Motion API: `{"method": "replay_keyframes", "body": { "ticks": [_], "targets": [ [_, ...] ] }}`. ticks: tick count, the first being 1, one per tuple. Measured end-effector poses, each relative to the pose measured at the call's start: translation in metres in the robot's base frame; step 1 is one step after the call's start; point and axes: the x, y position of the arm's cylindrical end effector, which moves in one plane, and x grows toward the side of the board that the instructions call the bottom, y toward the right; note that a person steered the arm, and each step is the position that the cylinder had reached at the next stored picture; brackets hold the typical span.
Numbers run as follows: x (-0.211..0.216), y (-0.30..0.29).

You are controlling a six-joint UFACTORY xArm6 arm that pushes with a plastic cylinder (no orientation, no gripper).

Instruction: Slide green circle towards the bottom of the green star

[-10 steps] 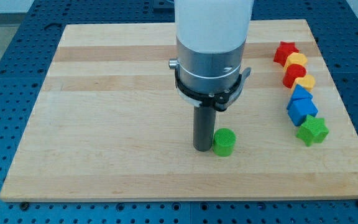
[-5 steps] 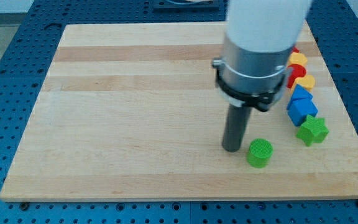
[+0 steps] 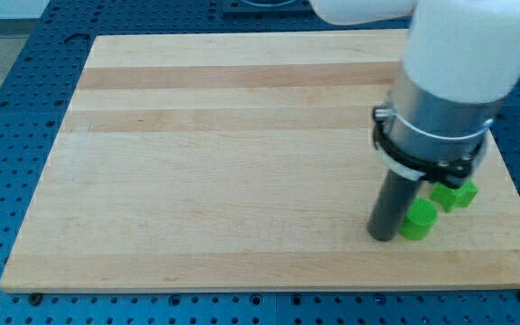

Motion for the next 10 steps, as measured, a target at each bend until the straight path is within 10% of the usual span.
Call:
{"method": "replay_keyframes", "body": {
  "ticks": [10],
  "targets": [
    [-0.002, 0.075]
  ]
}}
